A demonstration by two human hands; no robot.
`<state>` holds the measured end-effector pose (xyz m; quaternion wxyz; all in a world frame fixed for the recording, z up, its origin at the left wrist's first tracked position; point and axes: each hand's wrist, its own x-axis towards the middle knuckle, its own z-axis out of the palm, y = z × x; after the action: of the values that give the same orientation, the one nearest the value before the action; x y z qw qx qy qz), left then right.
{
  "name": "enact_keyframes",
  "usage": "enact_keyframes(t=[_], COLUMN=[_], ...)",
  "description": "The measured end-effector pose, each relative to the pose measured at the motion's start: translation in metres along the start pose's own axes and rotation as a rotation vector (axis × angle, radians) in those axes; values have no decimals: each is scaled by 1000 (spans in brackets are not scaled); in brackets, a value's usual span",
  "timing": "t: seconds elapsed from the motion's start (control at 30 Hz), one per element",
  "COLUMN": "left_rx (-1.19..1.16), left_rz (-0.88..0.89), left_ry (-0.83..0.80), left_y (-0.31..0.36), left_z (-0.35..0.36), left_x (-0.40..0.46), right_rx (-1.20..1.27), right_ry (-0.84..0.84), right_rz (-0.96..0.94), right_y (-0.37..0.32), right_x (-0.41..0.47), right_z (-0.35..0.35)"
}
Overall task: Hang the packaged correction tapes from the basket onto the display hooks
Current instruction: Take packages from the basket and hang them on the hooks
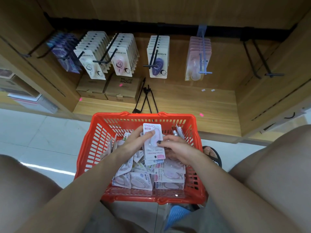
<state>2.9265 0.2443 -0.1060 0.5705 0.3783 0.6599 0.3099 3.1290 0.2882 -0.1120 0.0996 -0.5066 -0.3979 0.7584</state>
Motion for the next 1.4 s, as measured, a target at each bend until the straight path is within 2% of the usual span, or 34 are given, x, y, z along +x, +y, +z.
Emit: enact_keyframes(t=[0.1, 0.2, 0.3, 0.4, 0.57, 0.67, 0.8, 0.97, 1.2, 1.4], left_rx=[78, 79, 60, 138, 301, 326, 399, 498, 489, 451], left_rz=[36, 28, 0, -23, -15, 4, 27, 57, 30, 5], left_ry=[52, 77, 127, 150, 154, 120, 78, 119, 119, 139], left_y=[-3, -7, -14, -23, -29, -30, -31, -30, -35, -37], left_z=[6, 5, -2, -7, -4, -4, -8, -14, -22, -24], left_x=[3, 5, 6, 8, 7, 9, 8, 6, 10, 13], right_rx=[-23, -109, -588, -1106, -1527, -1674, -1810, -1837, -1860, -1913], right_ry=[-16, 54, 128, 60, -127, -142, -109, -89, -126, -135], right_rz=[-19, 24, 80, 105, -39, -145, -110, -76, -82, 6], right_y=[1, 11, 32, 57, 78, 80, 76, 75, 74, 75], right_x=[3, 9, 12, 13, 11, 12, 16, 23, 29, 30], right_z=[1, -8, -19, -17, 11, 20, 18, 17, 23, 25])
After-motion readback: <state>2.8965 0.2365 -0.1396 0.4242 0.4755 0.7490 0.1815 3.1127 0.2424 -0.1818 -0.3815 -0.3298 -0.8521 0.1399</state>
